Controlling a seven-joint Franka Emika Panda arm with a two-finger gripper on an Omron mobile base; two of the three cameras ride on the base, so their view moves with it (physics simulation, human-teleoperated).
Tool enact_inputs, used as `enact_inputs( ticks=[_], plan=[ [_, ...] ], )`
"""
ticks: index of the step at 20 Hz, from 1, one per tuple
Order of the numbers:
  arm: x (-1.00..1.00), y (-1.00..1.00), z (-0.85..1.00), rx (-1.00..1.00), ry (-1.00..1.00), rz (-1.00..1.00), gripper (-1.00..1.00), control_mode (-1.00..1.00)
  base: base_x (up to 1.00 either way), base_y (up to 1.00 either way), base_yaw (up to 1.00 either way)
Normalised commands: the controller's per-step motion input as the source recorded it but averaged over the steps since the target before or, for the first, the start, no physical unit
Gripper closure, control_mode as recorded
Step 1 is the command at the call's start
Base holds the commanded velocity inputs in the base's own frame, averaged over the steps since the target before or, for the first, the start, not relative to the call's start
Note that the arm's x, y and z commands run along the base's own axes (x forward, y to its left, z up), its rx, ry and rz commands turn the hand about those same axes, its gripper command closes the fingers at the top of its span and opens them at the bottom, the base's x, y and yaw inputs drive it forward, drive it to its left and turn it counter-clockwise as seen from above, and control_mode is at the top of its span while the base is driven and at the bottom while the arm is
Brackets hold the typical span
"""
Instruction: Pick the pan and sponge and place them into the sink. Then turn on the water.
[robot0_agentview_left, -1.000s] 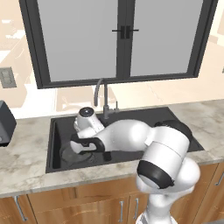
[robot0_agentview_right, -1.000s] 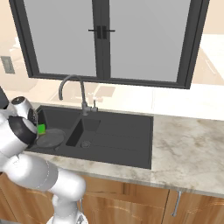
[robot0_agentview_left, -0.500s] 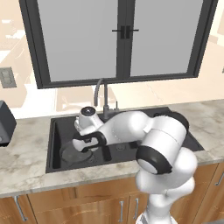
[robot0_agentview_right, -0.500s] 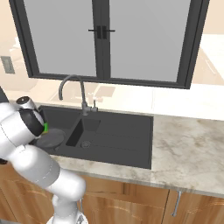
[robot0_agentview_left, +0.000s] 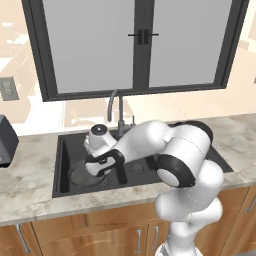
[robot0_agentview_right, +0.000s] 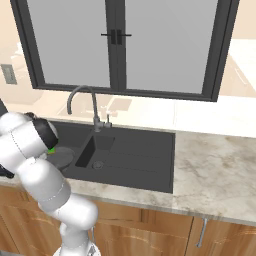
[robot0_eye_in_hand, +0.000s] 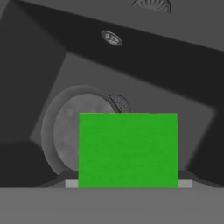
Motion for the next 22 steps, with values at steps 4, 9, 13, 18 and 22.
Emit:
enact_inputs(
  ticks=[4,9,13,18,22],
  plan=[
    [0.04,0.02,-0.08,0.0,-0.01,0.0,1.0,-1.0,0.0,0.0,0.0],
    [0.02,0.0,-0.08,0.0,0.0,0.0,1.0,-1.0,0.0,0.0,0.0],
    [0.0,0.0,-0.1,0.0,0.0,0.0,1.0,-1.0,0.0,0.0,0.0],
    [0.01,0.0,-0.11,0.0,-0.01,0.0,1.0,-1.0,0.0,0.0,0.0],
    [0.0,0.0,-0.16,0.0,-0.02,0.0,1.0,-1.0,0.0,0.0,0.0]
  ],
)
